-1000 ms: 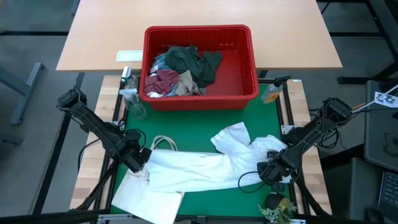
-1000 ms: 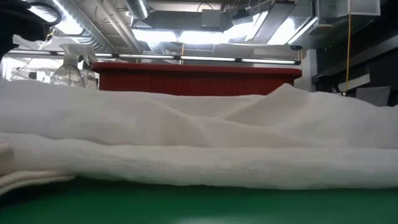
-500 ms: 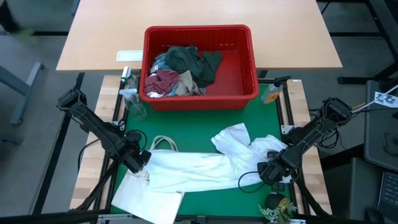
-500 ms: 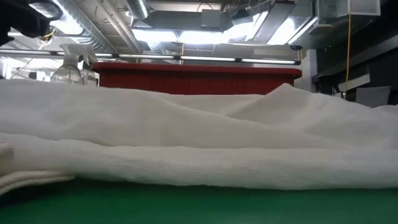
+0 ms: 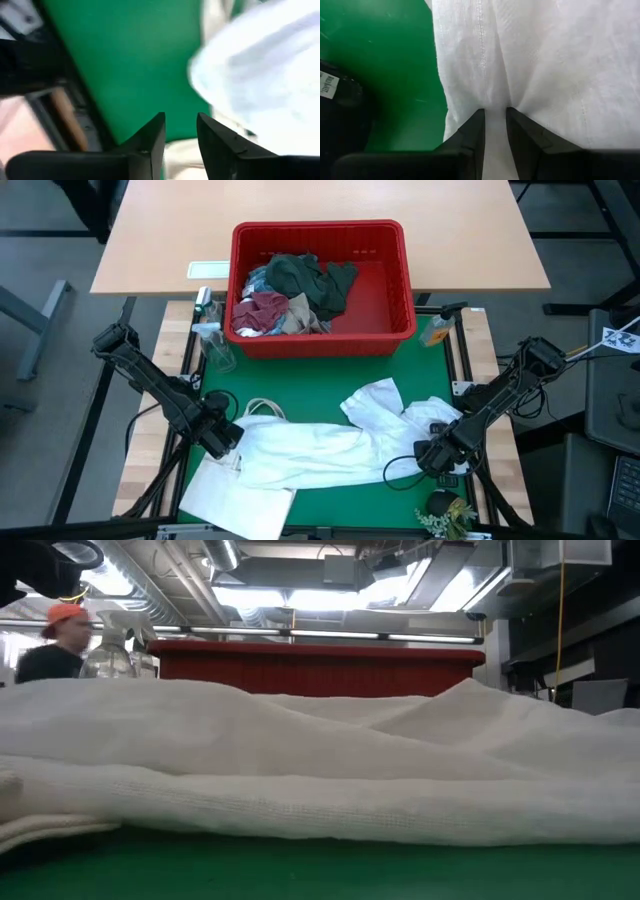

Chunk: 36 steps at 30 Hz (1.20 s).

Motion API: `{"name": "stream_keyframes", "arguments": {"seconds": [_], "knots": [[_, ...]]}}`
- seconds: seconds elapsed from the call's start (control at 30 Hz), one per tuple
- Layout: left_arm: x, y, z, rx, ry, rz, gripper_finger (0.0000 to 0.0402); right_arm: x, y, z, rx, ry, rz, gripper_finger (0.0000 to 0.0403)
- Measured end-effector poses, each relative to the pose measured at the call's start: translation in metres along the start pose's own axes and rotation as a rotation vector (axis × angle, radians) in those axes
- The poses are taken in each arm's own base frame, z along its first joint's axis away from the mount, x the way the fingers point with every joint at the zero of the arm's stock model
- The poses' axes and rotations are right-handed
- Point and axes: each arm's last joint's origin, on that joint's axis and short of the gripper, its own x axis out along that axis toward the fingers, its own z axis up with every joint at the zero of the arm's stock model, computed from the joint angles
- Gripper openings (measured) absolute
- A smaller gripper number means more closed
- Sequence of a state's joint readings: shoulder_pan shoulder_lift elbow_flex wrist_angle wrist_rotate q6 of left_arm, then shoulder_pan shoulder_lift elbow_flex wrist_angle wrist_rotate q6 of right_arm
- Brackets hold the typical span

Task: Fold Laundry from Bin
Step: Fold the white polo shirt

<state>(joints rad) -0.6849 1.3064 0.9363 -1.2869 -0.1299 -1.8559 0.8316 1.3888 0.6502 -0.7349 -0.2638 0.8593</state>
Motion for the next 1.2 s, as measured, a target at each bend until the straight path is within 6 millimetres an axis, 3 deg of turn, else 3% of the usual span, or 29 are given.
{"name": "stream_keyframes", "arguments": {"seconds": [0.27, 0.4, 0.63, 0.83, 1.0, 1.2], "knots": [[-0.013, -0.053, -0.018, 0.013, -0.056, -0.579, 0.0092, 0.0, 0.0, 0.0, 0.005, 0.0, 0.0, 0.008], [-0.008, -0.074, -0.031, 0.073, -0.067, -0.694, 0.008, 0.0, 0.0, 0.0, 0.005, -0.001, 0.0, 0.008], [0.034, -0.102, -0.055, 0.145, 0.003, -0.619, 0.0066, 0.0, 0.0, 0.0, 0.007, -0.001, 0.0, 0.008], [0.065, -0.106, -0.068, 0.221, 0.178, -0.446, 0.0049, 0.0, 0.0, 0.0, 0.007, 0.0, 0.0, 0.008], [0.071, -0.097, -0.075, 0.284, 0.397, -0.299, 0.0027, 0.0, 0.0, 0.0, 0.007, 0.012, 0.012, 0.008], [0.072, -0.086, -0.081, 0.318, 0.507, -0.189, 0.0003, 0.0, -0.001, -0.001, 0.011, 0.021, 0.004, 0.008]]}}
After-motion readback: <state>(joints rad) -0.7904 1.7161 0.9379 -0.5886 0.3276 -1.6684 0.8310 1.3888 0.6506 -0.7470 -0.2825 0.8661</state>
